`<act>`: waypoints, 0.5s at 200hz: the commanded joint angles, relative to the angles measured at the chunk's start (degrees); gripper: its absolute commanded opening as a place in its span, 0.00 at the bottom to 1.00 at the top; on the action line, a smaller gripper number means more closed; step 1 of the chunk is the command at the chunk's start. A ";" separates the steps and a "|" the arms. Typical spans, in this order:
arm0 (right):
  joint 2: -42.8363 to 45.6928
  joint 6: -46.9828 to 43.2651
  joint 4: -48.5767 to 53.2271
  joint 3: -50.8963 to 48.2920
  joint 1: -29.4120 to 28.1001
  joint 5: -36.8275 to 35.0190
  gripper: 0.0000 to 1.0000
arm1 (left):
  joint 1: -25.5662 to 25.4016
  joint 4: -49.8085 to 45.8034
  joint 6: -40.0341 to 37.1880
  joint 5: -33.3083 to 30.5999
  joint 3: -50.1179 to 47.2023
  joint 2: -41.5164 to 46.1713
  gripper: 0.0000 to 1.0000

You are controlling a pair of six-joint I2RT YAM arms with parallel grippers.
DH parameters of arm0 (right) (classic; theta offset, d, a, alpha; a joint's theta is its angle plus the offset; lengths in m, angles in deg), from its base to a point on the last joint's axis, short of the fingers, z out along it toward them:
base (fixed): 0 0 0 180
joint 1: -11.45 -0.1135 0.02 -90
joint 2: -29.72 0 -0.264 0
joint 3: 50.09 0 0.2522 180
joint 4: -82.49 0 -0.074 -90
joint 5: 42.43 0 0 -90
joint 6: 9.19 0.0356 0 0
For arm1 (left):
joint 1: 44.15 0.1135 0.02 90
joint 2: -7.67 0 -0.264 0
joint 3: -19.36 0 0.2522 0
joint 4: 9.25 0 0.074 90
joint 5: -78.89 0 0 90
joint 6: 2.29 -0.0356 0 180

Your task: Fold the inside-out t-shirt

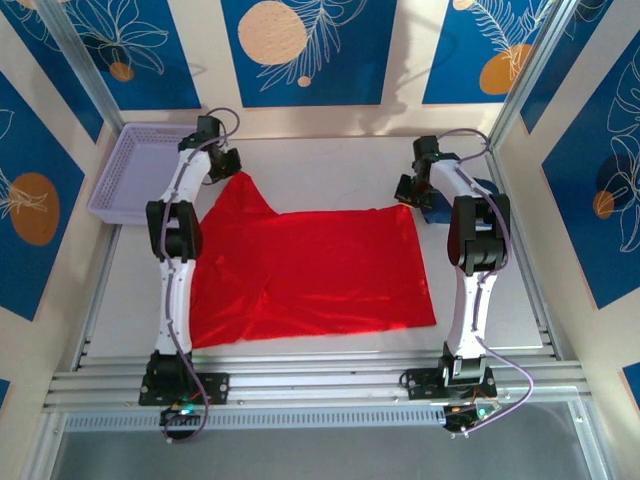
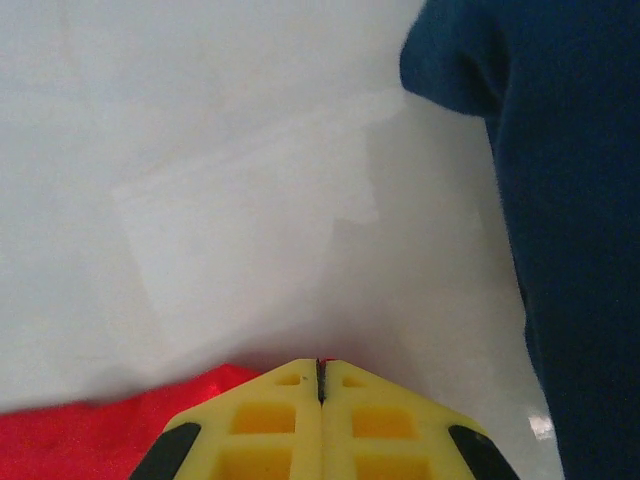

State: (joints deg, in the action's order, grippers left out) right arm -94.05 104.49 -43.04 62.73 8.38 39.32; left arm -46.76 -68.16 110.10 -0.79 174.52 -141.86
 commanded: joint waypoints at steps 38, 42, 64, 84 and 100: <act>17.08 -3.99 1.89 -8.85 -0.09 1.43 0.02 | 0.72 10.53 0.63 3.17 -30.31 31.93 0.00; 18.59 -3.87 1.91 -10.33 -0.15 1.10 0.02 | 0.76 10.92 0.64 3.01 -32.56 33.93 0.00; 24.88 -3.56 2.53 -16.35 -0.02 -0.04 0.02 | 0.83 12.53 0.42 1.41 -44.62 44.99 0.00; 30.37 -2.95 3.01 -21.65 -0.01 -0.87 0.02 | 1.01 12.57 0.15 -2.47 -54.58 54.55 0.00; 33.81 -2.37 2.56 -25.73 0.15 -1.32 0.02 | 1.03 13.15 1.21 -2.28 -61.70 61.13 0.00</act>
State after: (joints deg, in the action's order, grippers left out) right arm -64.89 101.76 -42.08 41.93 8.38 39.30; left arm -46.56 -56.11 110.27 -0.74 121.81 -87.68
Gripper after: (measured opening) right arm 0.057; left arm 0.036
